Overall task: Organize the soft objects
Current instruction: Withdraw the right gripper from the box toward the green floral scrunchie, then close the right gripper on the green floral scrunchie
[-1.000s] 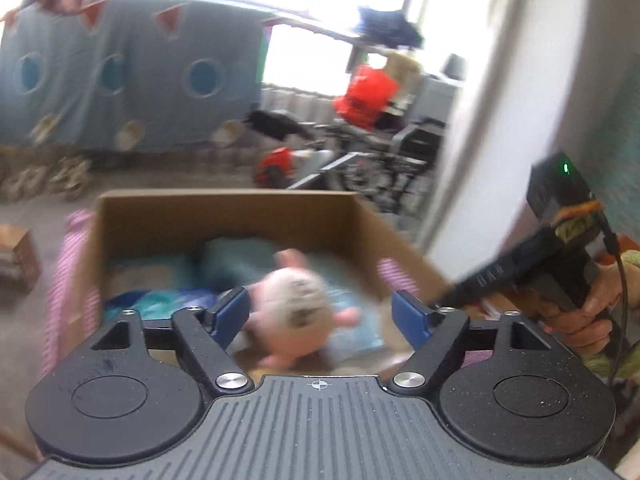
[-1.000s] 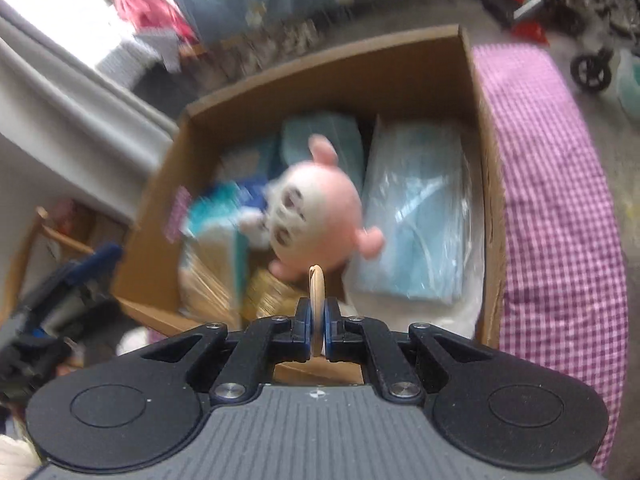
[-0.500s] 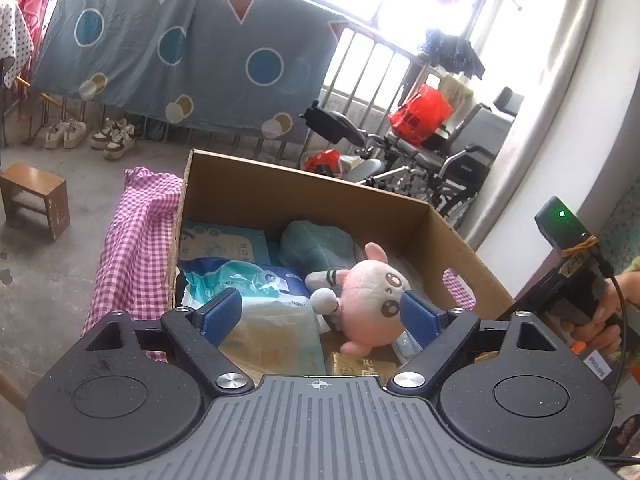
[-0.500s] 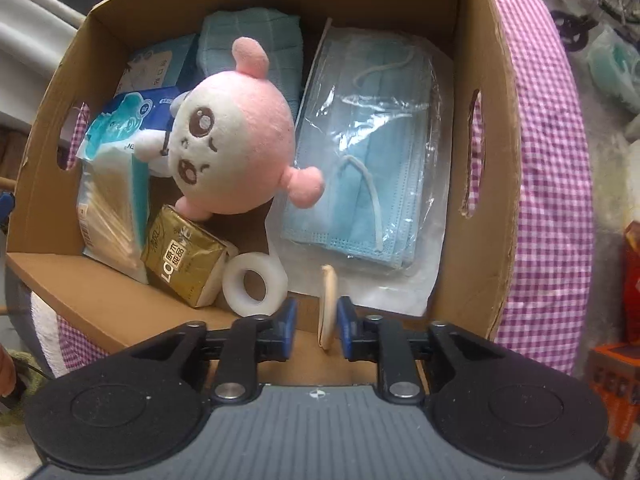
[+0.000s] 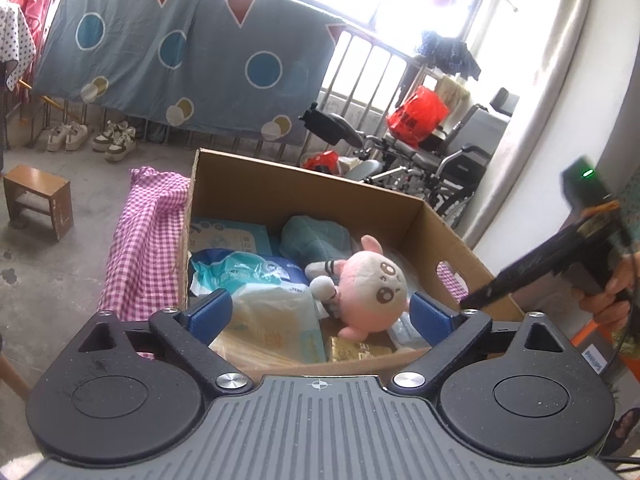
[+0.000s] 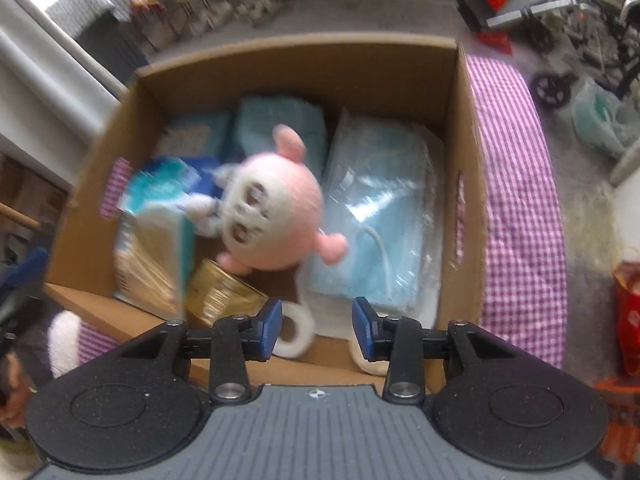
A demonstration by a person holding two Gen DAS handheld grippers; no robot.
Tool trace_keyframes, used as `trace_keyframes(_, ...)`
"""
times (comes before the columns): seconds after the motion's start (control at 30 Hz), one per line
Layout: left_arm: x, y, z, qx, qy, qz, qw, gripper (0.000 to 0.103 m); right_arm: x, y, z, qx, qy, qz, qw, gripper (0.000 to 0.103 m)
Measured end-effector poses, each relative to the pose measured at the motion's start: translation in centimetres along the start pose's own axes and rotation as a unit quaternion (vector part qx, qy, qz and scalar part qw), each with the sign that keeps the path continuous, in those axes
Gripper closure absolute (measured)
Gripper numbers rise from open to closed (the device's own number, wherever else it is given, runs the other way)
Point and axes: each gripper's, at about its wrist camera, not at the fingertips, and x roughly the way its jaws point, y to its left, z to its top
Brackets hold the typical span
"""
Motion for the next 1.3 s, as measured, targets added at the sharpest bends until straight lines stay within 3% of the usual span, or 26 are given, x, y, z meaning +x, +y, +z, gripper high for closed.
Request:
trace_keyframes(0.17,-1.1,-0.5,-0.2,0.007,0.010,0.006,0.9999,0.001,-5.3,1.2,-3.7,0.001,-0.105,0.066,0.992,0.042)
trace_keyframes(0.27,-1.5,-1.0,-0.5,0.008,0.024,0.004,0.9997,0.001,-7.5,1.2,-7.0,0.011,-0.145,0.104,0.984,0.034)
trace_keyframes(0.4,-1.3,-2.4,-1.6,0.016,0.062,-0.019,0.9978,0.001,-7.8,0.8,-11.6,0.047,-0.167,0.147,0.974,0.031)
trace_keyframes(0.5,-0.1,-4.3,-3.0,0.043,0.107,-0.039,0.9925,0.001,-6.0,0.0,-14.7,0.098,-0.169,0.175,0.965,0.030)
trace_keyframes(0.67,2.9,-7.7,-6.3,0.095,0.168,-0.064,0.9791,0.004,-1.9,-1.1,-17.7,0.173,-0.170,0.161,0.957,0.030)
trace_keyframes(0.83,6.2,-10.0,-8.9,0.168,0.187,-0.046,0.9669,0.014,1.2,-0.8,-17.2,0.173,-0.174,0.139,0.960,0.033)
trace_keyframes(1.0,8.6,-10.6,-9.7,0.199,0.193,-0.027,0.9604,0.025,4.0,-0.4,-15.7,0.153,-0.163,0.117,0.968,0.037)
trace_keyframes(1.13,10.1,-11.1,-9.8,0.205,0.206,-0.021,0.9567,0.039,6.6,-0.6,-15.1,0.154,-0.134,0.134,0.970,0.050)
trace_keyframes(1.23,10.7,-11.0,-9.8,0.194,0.214,-0.031,0.9568,0.043,7.1,-0.6,-15.3,0.160,-0.127,0.155,0.967,0.066)
trace_keyframes(1.3,10.7,-10.9,-9.7,0.188,0.216,-0.034,0.9575,0.043,6.6,-0.5,-15.5,0.159,-0.135,0.159,0.965,0.070)
